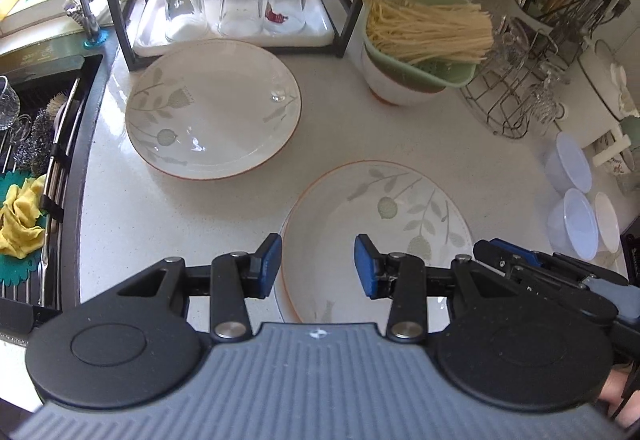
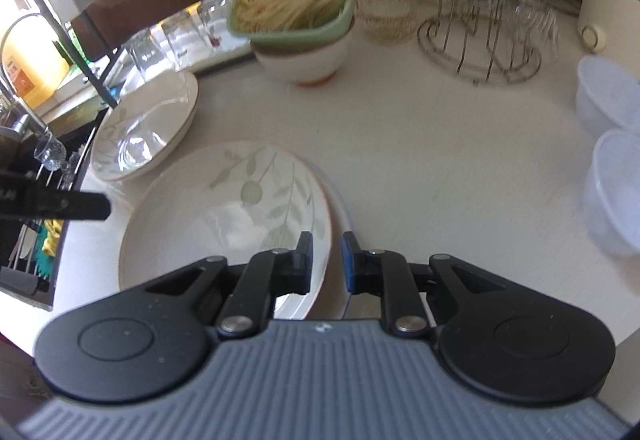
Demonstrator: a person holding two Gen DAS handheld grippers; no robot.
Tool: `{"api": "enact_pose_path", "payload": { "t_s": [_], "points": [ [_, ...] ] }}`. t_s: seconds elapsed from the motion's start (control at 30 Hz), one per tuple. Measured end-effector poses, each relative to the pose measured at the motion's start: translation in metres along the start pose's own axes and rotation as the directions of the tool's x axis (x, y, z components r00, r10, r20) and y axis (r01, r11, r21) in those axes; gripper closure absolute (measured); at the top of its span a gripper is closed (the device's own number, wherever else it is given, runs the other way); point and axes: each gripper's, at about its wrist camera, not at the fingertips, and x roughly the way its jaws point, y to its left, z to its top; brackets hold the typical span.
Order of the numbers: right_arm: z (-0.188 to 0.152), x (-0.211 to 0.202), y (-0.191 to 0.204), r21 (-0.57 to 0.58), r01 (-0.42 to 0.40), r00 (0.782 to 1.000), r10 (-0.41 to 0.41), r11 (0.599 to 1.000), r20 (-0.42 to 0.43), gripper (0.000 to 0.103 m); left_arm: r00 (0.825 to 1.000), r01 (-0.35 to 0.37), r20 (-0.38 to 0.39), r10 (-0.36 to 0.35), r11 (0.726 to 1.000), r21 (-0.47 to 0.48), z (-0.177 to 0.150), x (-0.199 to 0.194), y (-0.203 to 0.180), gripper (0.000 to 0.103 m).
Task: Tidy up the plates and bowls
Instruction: 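Lift the leaf plate with both grippers and carry it over the rose plate, then lower the leaf plate onto the rose plate and open both grippers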
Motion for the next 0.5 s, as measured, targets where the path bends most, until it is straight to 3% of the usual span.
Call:
{"api": "enact_pose_path", "payload": {
  "t_s": [0.23, 0.5],
  "points": [
    [0.011, -0.029, -0.008, 0.0, -0.043, 0.996, 0.043, 0.999, 0.078, 0.084, 0.996, 0.018, 0.093, -0.016, 1.0, -0.014, -0.002, -0.038, -0.016, 0.058],
    [0.02, -0.083, -0.013, -0.046, -0.099, 0.976, 0.106, 0.994, 0.189, 0.084, 0.985, 0.02, 0.172, -0.022, 1.0, 0.011, -0.011, -0.074, -0.047, 0.058]
  ]
}}
